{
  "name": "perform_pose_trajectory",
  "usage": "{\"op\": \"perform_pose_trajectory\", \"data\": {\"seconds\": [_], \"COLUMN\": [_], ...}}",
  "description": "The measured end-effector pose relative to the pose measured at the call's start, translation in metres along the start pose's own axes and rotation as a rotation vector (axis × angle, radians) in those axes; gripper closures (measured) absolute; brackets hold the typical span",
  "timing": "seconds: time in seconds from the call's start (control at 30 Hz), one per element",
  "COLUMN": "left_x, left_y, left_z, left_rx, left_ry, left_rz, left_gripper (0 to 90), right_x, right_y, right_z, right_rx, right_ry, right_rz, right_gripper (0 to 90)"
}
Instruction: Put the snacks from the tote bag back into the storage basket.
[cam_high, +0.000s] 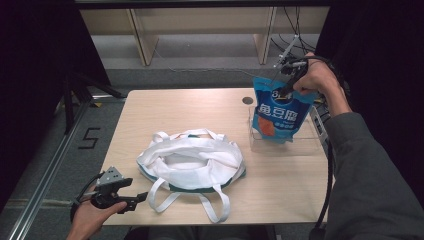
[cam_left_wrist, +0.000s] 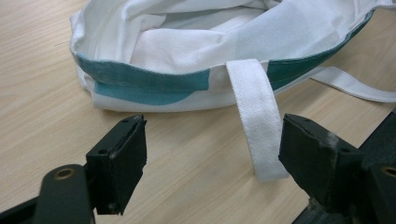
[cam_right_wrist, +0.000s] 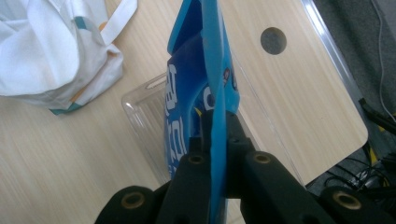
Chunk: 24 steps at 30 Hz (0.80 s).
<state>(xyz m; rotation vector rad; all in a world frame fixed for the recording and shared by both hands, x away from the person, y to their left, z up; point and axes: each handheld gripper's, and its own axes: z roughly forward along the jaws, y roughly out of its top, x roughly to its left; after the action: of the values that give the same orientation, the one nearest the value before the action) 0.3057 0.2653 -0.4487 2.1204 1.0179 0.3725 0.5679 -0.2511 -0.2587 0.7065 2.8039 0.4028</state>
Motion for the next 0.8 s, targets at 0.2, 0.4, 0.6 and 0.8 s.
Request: {"op": "perform_pose_trajectory", "data": {"seconds": [0.2, 0.4, 0.6, 0.8], "left_x": [0.000, 0.000, -0.001, -0.001], "left_y": [0.000, 0.000, 0.000, 0.000], "left_z": [0.000, 0.001, 0.000, 0.001], "left_rx": [-0.002, -0.006, 0.001, 0.000], "left_ry": [0.001, -0.010, -0.009, -0.005], "left_rz": [-0.003, -0.003, -0.004, 0.004], "left_gripper": [22.6, 22.6, 22.6, 22.6], "right_x": [-0.002, -0.005, -0.006, 0.006], "right_y": [-0.008, -0.017, -0.031, -0.047], "right_z": [0.009, 0.014, 0.012, 0.012], "right_rx": [0.012, -0.005, -0.103, -0.201], "right_ry": [0.017, 0.016, -0.011, -0.061], "right_rz": [0.008, 0.035, 0.129, 0.221], "right_gripper": [90.0, 90.0, 81.4, 68.7]}}
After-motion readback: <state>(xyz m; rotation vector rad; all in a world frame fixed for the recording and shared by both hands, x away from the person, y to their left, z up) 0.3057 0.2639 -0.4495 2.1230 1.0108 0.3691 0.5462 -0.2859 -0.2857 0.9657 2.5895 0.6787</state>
